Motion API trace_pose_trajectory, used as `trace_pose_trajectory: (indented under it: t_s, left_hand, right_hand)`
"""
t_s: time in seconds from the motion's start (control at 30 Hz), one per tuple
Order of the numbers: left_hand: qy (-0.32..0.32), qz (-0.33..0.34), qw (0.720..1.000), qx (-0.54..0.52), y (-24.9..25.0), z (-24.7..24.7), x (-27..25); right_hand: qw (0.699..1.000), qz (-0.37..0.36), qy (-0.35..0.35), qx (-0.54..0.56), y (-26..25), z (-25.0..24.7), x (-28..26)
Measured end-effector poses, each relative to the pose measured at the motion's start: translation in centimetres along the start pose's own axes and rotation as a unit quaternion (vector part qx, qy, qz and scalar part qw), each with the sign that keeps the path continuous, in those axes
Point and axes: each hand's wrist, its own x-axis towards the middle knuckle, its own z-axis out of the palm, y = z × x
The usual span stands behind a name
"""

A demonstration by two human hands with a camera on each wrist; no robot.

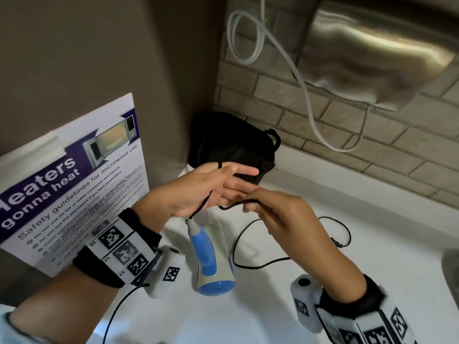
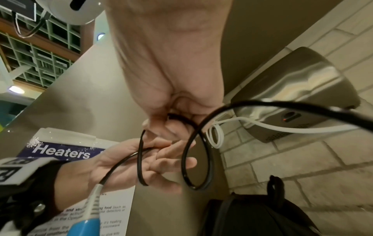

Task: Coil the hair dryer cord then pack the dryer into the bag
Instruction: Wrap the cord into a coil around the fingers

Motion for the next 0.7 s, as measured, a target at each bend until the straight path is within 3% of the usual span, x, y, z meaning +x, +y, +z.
trace_pose_trajectory:
  t_s: [0.2,0.4,0.5,0.6,0.7]
  left_hand:
    - [-0.030,-0.038,0.998,-0.051,-0.2,-1.2,-0.3]
    - [-0.114,-0.048,0.991,-0.049,0.8,-1.0,-1.3]
    - [-0.123,-0.041,0.991,-0.038,1.4,-0.4,-2.0]
    - [-0.197,-0.014,0.980,-0.019,1.4,-0.1,-2.6]
    - [-0.194,-0.002,0.980,-0.051,0.9,0.1,-2.5]
  right_hand:
    - [0.996,-0.022,0.079,-0.015,0.2,-0.2,4.6]
    - [0.995,-0.029,0.092,0.006,1.3,0.7,7.4]
    - [0.997,-0.035,0.069,0.032,2.0,1.8,8.2]
    - [0.999,0.027,0.033,0.025,2.4,3.7,8.3]
    - [0.983,0.092,-0.042,0.157,3.2,4.5,6.3]
